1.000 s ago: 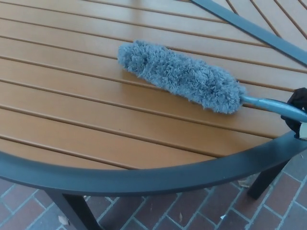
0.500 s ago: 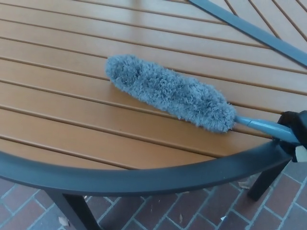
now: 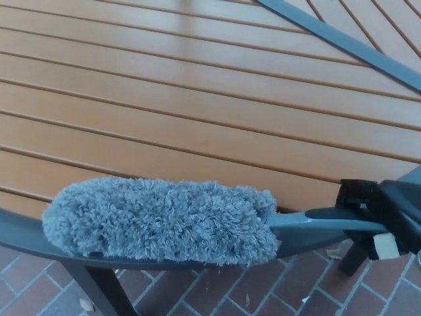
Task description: The robot walks towards a desk kept outside and uses its right hand to up pick up the grey duster kept on it and uses it to clean the table by swiping it twice
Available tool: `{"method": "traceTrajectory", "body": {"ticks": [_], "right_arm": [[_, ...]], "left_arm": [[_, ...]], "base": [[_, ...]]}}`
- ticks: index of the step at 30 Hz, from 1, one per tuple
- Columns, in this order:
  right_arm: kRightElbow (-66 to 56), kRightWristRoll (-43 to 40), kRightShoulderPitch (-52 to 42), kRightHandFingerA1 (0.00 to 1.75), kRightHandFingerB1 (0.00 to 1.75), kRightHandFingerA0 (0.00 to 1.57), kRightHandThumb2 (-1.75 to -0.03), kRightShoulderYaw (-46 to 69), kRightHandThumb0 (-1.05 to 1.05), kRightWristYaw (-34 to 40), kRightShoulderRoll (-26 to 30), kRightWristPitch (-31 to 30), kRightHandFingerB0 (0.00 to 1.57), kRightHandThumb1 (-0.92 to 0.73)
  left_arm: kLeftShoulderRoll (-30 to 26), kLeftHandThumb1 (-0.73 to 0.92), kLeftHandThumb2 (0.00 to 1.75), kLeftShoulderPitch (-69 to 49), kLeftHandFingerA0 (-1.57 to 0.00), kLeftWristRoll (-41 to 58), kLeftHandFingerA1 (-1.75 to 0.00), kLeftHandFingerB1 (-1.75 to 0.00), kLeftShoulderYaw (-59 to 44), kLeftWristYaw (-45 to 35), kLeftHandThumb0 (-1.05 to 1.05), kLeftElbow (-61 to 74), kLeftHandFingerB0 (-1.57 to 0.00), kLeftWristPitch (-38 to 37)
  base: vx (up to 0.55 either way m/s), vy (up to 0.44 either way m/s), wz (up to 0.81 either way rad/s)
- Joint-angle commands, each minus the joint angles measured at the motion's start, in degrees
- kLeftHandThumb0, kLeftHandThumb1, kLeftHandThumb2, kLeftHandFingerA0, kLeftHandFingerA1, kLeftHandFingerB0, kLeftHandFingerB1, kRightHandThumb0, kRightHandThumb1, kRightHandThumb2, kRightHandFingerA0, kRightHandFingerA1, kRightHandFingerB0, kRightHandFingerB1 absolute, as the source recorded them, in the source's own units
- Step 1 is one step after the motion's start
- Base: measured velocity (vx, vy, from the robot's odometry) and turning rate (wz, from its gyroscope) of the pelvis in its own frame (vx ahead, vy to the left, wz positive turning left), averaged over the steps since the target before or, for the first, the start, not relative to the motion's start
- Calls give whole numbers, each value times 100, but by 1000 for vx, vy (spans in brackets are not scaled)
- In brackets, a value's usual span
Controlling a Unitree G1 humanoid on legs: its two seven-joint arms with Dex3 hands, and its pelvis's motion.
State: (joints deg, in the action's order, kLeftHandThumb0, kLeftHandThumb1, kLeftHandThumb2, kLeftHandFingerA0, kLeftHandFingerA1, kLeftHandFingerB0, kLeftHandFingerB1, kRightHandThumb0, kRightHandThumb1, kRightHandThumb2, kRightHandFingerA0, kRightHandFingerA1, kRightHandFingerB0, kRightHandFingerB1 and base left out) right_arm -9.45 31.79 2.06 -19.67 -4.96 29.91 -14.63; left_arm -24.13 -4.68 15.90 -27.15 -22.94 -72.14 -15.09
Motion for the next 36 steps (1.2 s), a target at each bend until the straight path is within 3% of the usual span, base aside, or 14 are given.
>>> {"method": "traceTrajectory", "body": {"ticks": [1,2,3,5,7,8,13,23,25,26,28,33,34,36], "right_arm": [[-768,-1120,340,175,163,90,-111,739,-31,-1209,-152,-754,71,-58],[-749,-1218,500,175,163,90,-111,870,-31,-1259,-232,-908,71,-58],[-700,-1429,780,175,174,95,-130,1090,-27,-1321,-406,-1301,73,-44],[-644,-1698,1157,175,174,95,-130,1402,-27,-1440,-662,-1870,73,-44],[-566,-1861,1457,175,173,97,-142,1628,-25,-1509,-793,-2208,77,-40],[-451,-2056,1904,175,171,99,-147,1938,-23,-1542,-996,-2787,81,-37],[-23,-2350,2815,175,174,100,-139,2583,-24,-1434,-1354,-3624,77,-42],[1082,-2403,3431,175,175,98,-135,3366,-19,-910,-1679,-3657,77,-45],[1401,-2142,3342,175,170,101,-123,3187,-26,-770,-1593,-3370,78,-52],[1728,-1859,3309,175,151,98,-100,3023,-22,-542,-1559,-3210,78,-66],[2146,-1577,3289,175,161,98,-97,2864,-19,-263,-1546,-3007,68,-63],[2602,-1470,3187,175,162,100,-96,2713,-23,14,-1516,-2712,68,-61],[2748,-1320,3110,175,145,95,-100,2520,-28,126,-1477,-2564,70,-61],[2925,-1131,2998,175,145,95,-100,2246,-28,237,-1412,-2363,70,-61]], "left_arm": [[-110,41,77,-48,-27,-59,-45,-40,9,60,-71,-7,-20,-206],[-107,41,77,-46,-27,-58,-45,-40,10,68,-71,-17,-20,-180],[-97,41,77,-65,-26,-54,-45,-40,6,62,-71,-21,-19,-187],[-82,41,77,-94,-26,-47,-45,-40,0,51,-71,-24,-19,-206],[-78,41,78,-108,-24,-60,-44,-39,15,42,-73,-21,-18,-220],[-57,41,80,-152,-26,-89,-44,-39,39,78,-77,-11,-18,-269],[5,42,79,-210,-25,-100,-45,-39,54,110,-73,-21,-17,-300],[33,41,80,-225,-27,-68,-45,-39,33,136,-76,1,-18,-343],[17,41,79,-213,-28,-70,-45,-39,32,146,-75,-15,-19,-335],[16,42,79,-204,-27,-57,-46,-40,23,143,-73,-14,-19,-320],[21,42,80,-201,-25,-54,-45,-39,26,141,-77,0,-19,-312],[19,42,79,-191,-26,-62,-45,-39,49,138,-75,16,-19,-319],[24,41,78,-170,-27,-27,-45,-40,28,113,-72,14,-18,-298],[27,41,78,-144,-27,4,-45,-40,7,93,-72,10,-18,-271]], "base": [[0,0,0],[0,0,0],[0,0,0],[0,0,0],[0,0,0],[0,0,0],[0,0,0],[0,0,0],[0,0,0],[0,0,0],[0,0,0],[0,0,0],[0,0,0],[0,0,0]]}}
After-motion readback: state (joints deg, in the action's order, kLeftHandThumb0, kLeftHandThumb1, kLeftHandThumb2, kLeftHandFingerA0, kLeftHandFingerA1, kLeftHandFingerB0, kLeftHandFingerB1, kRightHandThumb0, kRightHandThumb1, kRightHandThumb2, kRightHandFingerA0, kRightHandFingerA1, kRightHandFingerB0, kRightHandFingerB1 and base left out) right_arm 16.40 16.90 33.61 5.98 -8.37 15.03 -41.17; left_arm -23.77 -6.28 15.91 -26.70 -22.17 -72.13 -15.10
